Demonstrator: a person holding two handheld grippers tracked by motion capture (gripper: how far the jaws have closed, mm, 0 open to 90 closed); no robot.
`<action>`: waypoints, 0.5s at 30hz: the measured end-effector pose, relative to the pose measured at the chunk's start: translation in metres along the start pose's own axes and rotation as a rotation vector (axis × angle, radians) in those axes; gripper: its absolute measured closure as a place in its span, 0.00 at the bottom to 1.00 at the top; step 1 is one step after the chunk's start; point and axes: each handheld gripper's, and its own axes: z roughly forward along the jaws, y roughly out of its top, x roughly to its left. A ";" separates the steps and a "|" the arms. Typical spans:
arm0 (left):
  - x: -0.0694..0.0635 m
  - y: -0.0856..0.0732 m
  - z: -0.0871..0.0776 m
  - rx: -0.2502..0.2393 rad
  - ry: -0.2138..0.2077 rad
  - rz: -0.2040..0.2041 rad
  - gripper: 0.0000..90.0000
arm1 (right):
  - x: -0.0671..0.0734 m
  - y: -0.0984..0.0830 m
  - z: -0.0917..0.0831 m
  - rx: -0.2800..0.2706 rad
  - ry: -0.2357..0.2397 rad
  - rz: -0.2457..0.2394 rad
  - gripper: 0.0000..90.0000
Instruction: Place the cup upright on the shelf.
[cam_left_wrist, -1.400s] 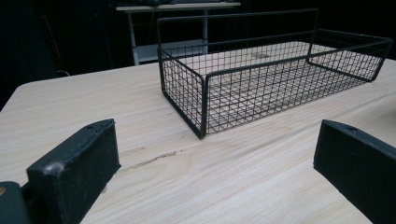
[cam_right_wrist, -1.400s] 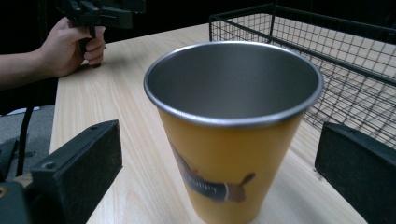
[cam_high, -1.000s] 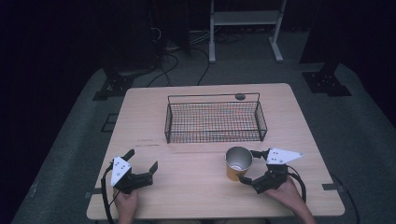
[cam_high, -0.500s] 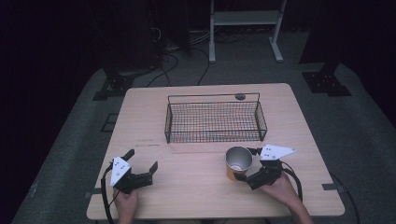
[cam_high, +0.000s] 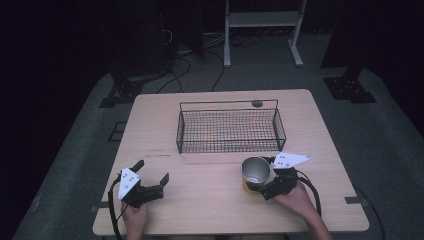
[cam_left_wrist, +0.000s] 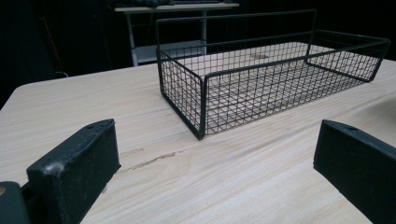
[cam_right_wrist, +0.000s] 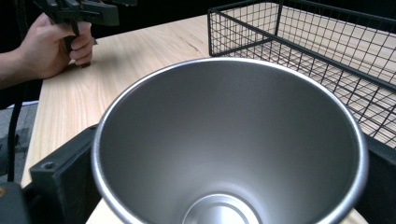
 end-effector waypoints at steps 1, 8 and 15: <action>0.000 0.000 0.000 0.000 0.000 0.000 0.00 | 0.000 0.000 0.000 0.000 0.000 0.000 0.02; 0.000 0.000 0.000 0.001 0.000 0.002 0.00 | -0.002 0.000 -0.003 -0.004 0.006 -0.009 0.10; 0.000 0.000 0.000 -0.001 0.000 0.002 0.00 | -0.003 0.002 -0.006 0.000 -0.009 -0.004 0.13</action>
